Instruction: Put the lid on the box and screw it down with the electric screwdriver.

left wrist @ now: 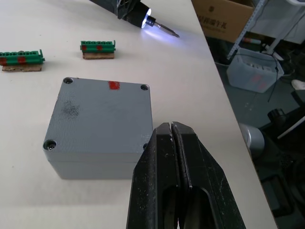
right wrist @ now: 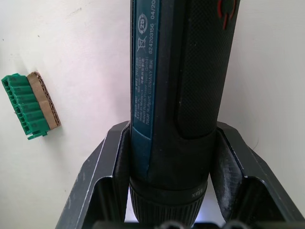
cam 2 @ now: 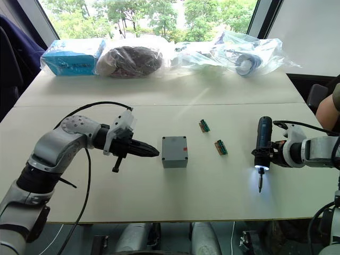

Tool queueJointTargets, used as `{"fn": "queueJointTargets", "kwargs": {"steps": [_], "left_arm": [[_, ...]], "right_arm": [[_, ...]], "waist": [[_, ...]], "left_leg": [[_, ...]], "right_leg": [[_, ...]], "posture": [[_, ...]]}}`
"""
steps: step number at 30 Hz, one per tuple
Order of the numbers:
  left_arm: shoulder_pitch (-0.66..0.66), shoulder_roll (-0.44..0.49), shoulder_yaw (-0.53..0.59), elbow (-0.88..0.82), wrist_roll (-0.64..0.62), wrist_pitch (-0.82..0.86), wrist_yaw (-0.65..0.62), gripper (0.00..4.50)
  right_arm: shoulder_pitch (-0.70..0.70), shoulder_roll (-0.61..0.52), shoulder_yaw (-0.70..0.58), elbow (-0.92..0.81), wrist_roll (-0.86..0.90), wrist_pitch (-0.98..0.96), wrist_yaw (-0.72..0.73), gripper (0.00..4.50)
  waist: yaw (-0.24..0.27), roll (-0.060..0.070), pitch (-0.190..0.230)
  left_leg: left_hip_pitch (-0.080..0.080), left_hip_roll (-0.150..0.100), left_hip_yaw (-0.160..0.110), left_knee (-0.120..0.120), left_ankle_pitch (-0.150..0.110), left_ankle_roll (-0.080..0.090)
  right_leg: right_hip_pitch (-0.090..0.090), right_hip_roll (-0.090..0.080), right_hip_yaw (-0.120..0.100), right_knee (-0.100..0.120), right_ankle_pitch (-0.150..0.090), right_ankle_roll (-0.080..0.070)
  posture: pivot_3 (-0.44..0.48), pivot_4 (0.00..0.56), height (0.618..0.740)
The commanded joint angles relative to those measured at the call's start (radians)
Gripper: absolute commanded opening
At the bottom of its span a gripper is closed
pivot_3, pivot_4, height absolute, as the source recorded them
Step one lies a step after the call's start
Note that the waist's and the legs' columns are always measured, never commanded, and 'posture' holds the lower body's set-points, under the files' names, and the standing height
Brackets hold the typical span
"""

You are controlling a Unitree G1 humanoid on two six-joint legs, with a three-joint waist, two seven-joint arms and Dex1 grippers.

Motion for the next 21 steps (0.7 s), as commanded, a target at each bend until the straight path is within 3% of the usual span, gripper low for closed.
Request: {"fn": "queueJointTargets", "kwargs": {"steps": [1,4,5,8,16,21], "left_arm": [[-0.003,0.009,0.0,-0.003,0.006,-0.019,0.009,0.0],[-0.006,0.007,0.006,0.018,0.028,-0.038,0.031,0.0],[-0.01,0.003,0.009,0.027,0.031,-0.042,0.039,0.0],[-0.027,-0.007,0.028,0.044,0.021,-0.031,0.057,0.0],[0.006,0.045,0.085,0.035,-0.028,0.057,0.083,0.0],[0.068,0.084,0.147,0.004,-0.075,0.141,0.128,0.0]], "right_arm": [[-0.006,-0.007,0.006,-0.001,-0.013,0.007,0.006,3.37],[-0.01,-0.009,0.006,-0.019,-0.044,0.007,0.015,4.36],[-0.014,-0.008,0.003,-0.016,-0.049,0.007,0.02,4.43],[-0.043,-0.001,-0.022,-0.018,-0.088,0.007,0.044,4.43],[-0.1,-0.089,-0.008,-0.24,-0.173,-0.059,0.277,4.43],[-0.008,-0.121,-0.045,-0.509,-0.159,-0.167,0.465,4.43]], "waist": [[0.0,0.0,0.0],[0.002,-0.002,-0.001],[0.002,-0.002,-0.001],[0.003,-0.002,-0.001],[-0.003,-0.001,-0.001],[0.0,-0.002,-0.001]], "left_leg": [[0.0,0.0,0.0,0.0,0.0,0.0],[0.0,0.0,0.0,0.001,0.0,0.0],[0.0,0.0,0.0,0.001,0.0,0.0],[0.0,-0.001,0.0,0.002,0.0,0.0],[0.0,0.001,0.0,0.001,0.0,0.0],[0.0,0.004,0.0,0.0,0.0,0.0]], "right_leg": [[0.0,0.0,0.0,0.0,0.0,0.0],[0.001,0.0,0.0,0.0,0.0,0.0],[0.001,0.0,0.0,0.0,0.0,0.0],[0.002,-0.001,0.0,0.0,0.0,0.0],[-0.001,0.001,0.0,0.001,0.001,0.001],[-0.001,0.004,0.0,0.001,0.0,0.001]], "posture": [[0.0,0.15,0.74],[0.0,0.15,0.74],[0.0,0.15,0.74],[0.0,0.15,0.74],[0.0,0.15,0.74],[0.0,0.15,0.74]]}}
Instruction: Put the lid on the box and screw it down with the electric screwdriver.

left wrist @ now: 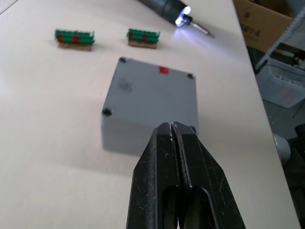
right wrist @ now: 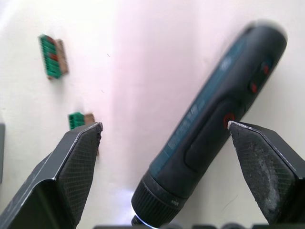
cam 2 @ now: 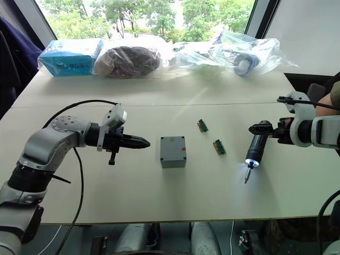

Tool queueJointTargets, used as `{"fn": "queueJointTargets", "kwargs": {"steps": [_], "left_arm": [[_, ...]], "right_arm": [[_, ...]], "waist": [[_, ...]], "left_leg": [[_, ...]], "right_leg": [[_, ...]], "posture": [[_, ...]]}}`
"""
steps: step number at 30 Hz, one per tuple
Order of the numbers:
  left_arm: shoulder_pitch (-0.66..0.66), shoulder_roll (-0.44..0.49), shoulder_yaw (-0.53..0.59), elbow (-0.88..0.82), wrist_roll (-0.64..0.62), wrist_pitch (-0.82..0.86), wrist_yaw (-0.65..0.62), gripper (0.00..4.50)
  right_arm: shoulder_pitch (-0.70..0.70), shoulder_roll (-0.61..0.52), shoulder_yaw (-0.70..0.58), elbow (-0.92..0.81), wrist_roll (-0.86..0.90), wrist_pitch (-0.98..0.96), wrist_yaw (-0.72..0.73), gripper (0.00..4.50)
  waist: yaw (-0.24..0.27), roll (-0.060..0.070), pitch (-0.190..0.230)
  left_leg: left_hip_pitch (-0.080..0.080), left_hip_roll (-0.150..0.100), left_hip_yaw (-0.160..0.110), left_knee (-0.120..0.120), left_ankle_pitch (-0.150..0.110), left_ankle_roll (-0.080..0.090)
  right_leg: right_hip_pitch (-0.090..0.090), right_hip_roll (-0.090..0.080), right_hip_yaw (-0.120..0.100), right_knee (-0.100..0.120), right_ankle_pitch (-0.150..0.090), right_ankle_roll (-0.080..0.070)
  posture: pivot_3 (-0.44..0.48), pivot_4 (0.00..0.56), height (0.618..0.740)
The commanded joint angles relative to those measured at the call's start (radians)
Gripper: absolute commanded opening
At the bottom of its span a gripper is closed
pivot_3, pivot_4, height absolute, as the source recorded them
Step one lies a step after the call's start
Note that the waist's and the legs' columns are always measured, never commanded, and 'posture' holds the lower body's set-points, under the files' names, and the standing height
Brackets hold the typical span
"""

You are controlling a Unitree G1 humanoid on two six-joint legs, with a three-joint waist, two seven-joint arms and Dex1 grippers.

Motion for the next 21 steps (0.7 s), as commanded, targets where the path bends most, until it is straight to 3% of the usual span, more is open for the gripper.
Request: {"fn": "queueJointTargets", "kwargs": {"steps": [1,6,12,17,21], "left_arm": [[0.033,0.031,0.074,-0.056,-0.056,0.063,0.034,0.0],[0.132,0.093,0.11,-0.105,-0.12,0.146,0.031,0.0],[0.278,0.163,0.134,-0.227,-0.219,0.237,0.024,0.0],[0.389,0.189,0.152,-0.314,-0.269,0.259,0.045,0.0],[0.427,0.181,0.157,-0.326,-0.277,0.25,0.084,0.0]], "right_arm": [[0.109,0.008,-0.092,-0.263,0.043,-0.118,0.174,4.43],[0.393,0.157,-0.202,-0.595,0.046,-0.355,0.361,4.43],[0.72,0.116,-0.105,-0.792,-0.04,-0.458,0.547,4.43],[0.851,0.087,-0.032,-0.839,-0.135,-0.534,0.61,4.43],[0.857,0.084,-0.006,-0.821,-0.168,-0.565,0.62,4.43]], "waist": [[0.004,0.0,0.0],[0.006,-0.002,0.0],[0.01,-0.003,-0.001],[0.015,-0.003,-0.001],[0.02,-0.003,-0.001]], "left_leg": [[0.0,0.0,0.0,0.0,0.0,0.0],[0.0,0.0,-0.002,0.001,0.0,0.0],[0.002,-0.001,-0.002,0.002,0.0,0.0],[0.004,-0.001,-0.002,0.002,0.0,-0.001],[0.005,-0.001,-0.002,0.002,0.001,-0.002]], "right_leg": [[0.0,0.0,0.0,0.0,0.0,0.0],[0.002,0.0,-0.001,0.0,0.0,0.0],[0.004,-0.002,-0.001,0.0,0.0,0.0],[0.005,-0.003,-0.001,0.002,-0.002,-0.004],[0.005,-0.003,-0.001,0.002,-0.002,-0.005]], "posture": [[0.0,0.15,0.74],[0.0,0.15,0.74],[0.0,0.15,0.74],[0.0,0.15,0.74],[0.0,0.15,0.74]]}}
